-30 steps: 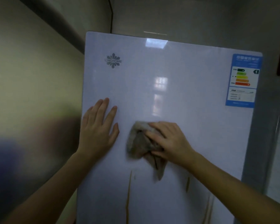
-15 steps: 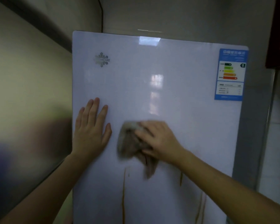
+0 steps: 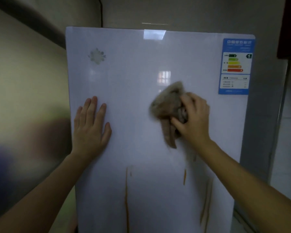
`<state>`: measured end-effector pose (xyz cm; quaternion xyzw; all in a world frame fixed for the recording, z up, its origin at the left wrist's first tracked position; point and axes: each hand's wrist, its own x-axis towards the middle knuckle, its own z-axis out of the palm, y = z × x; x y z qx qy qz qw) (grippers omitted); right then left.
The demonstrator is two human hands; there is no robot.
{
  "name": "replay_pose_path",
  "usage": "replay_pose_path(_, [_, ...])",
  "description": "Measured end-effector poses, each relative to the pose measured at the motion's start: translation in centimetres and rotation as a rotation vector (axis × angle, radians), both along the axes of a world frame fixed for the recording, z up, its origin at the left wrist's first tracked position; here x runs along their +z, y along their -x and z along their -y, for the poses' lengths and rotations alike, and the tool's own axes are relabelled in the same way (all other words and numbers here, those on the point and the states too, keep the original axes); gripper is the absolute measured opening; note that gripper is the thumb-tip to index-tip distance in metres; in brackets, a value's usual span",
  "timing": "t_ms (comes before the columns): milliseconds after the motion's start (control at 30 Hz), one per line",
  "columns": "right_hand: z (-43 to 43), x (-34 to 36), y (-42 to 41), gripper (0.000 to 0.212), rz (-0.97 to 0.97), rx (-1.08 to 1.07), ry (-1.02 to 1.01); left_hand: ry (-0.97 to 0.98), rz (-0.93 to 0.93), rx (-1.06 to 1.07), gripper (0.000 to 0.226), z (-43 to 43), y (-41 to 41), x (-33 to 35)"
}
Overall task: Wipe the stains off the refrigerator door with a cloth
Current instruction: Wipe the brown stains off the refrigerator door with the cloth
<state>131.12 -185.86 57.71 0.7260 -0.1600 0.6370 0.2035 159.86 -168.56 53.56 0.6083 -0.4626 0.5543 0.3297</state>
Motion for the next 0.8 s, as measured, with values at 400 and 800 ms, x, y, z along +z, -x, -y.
replay_pose_path(400, [2.8, -1.1, 5.1, 0.068, 0.064, -0.019, -0.095, -0.065, -0.028, 0.03, 0.064, -0.6, 0.6, 0.2])
replay_pose_path(800, [1.9, -13.0, 4.7, 0.056, -0.471, -0.008, 0.201, -0.092, 0.233, -0.032, 0.049, 2.8, 8.9, -0.2])
